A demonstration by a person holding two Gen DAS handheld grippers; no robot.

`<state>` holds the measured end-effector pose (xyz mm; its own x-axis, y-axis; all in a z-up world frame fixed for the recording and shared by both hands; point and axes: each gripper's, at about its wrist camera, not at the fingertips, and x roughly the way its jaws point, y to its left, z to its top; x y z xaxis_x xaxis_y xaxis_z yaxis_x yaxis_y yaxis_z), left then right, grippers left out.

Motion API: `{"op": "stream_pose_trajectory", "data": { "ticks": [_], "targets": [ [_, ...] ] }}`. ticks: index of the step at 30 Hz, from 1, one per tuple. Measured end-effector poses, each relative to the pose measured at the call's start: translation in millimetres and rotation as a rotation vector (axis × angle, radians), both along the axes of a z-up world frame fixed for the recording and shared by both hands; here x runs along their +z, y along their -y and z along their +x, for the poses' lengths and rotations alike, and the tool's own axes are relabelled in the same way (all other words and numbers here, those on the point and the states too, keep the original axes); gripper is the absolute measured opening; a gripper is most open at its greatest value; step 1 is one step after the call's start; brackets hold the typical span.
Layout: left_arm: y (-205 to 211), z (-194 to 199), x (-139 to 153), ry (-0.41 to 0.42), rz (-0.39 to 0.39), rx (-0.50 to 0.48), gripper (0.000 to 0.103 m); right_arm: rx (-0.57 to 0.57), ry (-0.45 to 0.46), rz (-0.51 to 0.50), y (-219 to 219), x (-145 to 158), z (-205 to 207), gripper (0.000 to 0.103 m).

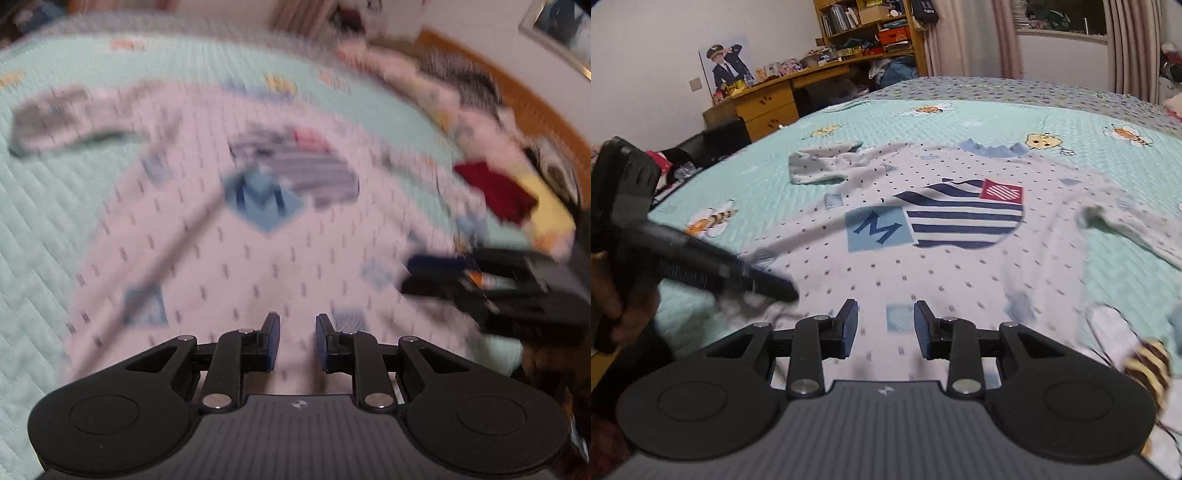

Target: Fold clothes

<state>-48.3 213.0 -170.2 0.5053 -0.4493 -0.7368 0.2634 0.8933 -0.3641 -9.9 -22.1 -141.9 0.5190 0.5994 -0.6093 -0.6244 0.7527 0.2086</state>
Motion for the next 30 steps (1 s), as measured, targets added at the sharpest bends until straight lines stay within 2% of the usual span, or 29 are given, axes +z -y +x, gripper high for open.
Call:
{"op": "stream_pose_trajectory", "data": {
  "ticks": [3, 6, 8, 10, 12, 14, 15, 16, 17, 18, 19, 21, 22, 24, 28, 30],
  "targets": [
    [3.0, -24.0, -2.6, -0.004, 0.053, -0.121, 0.022, 0.173, -0.052, -0.066, -25.2, -21.2, -11.9, 0.037],
    [-3.9, -48.6, 1.2, 0.000, 0.074, -0.181, 0.024, 0.330, 0.035, -0.146, -30.8, -23.8, -49.8, 0.038],
    [-15.5, -55.1, 5.7, -0.007, 0.045, -0.159, 0.025, 0.320, 0.011, -0.134, -27.4, -15.7, -48.9, 0.038],
    [-23.3, -56.1, 15.0, 0.026, 0.035, -0.128, 0.025, 0.291, -0.025, -0.069, -21.8, -6.5, -40.6, 0.037],
    [-26.9, -49.6, 24.9, 0.084, 0.005, -0.083, 0.031, 0.240, -0.033, 0.015, -17.3, -0.6, -28.5, 0.037],
    [-29.8, -41.0, 26.0, 0.117, -0.038, -0.015, 0.042, 0.179, -0.029, 0.074, -18.1, -3.6, -19.3, 0.039],
    [-31.3, -36.8, 26.6, 0.133, -0.060, 0.019, 0.044, 0.149, -0.030, 0.103, -19.3, -6.8, -14.8, 0.042],
    [-30.0, -29.8, 20.0, 0.110, -0.049, 0.032, 0.045, 0.131, -0.058, 0.130, -21.5, -13.2, -9.4, 0.043],
    [-27.6, -28.3, 11.7, 0.081, -0.018, 0.018, 0.043, 0.143, -0.126, 0.150, -25.7, -22.4, -4.2, 0.045],
    [-25.2, -26.8, 3.5, 0.051, 0.013, 0.004, 0.041, 0.191, -0.209, 0.171, -30.3, -32.3, -3.3, 0.045],
    [-22.9, -25.3, -4.8, 0.021, 0.044, -0.010, 0.041, 0.250, -0.247, 0.186, -32.8, -38.4, -10.2, 0.045],
    [-27.6, -35.0, -1.6, 0.005, 0.018, -0.073, 0.041, 0.314, -0.203, 0.169, -32.1, -36.7, -29.3, 0.045],
    [-33.0, -37.8, 0.8, -0.005, -0.001, -0.068, 0.041, 0.320, -0.213, 0.167, -29.3, -33.8, -32.1, 0.045],
    [-40.5, -38.2, 5.7, -0.010, -0.036, -0.058, 0.042, 0.305, -0.244, 0.208, -21.9, -27.6, -27.3, 0.045],
    [-49.5, -28.5, 15.7, 0.011, -0.101, -0.036, 0.046, 0.229, -0.178, 0.233, -19.7, -25.7, -10.3, 0.048],
    [-54.0, -23.6, 20.7, 0.021, -0.133, -0.025, 0.046, 0.256, -0.266, 0.182, -26.8, -39.9, -5.0, 0.049]
  ]
}}
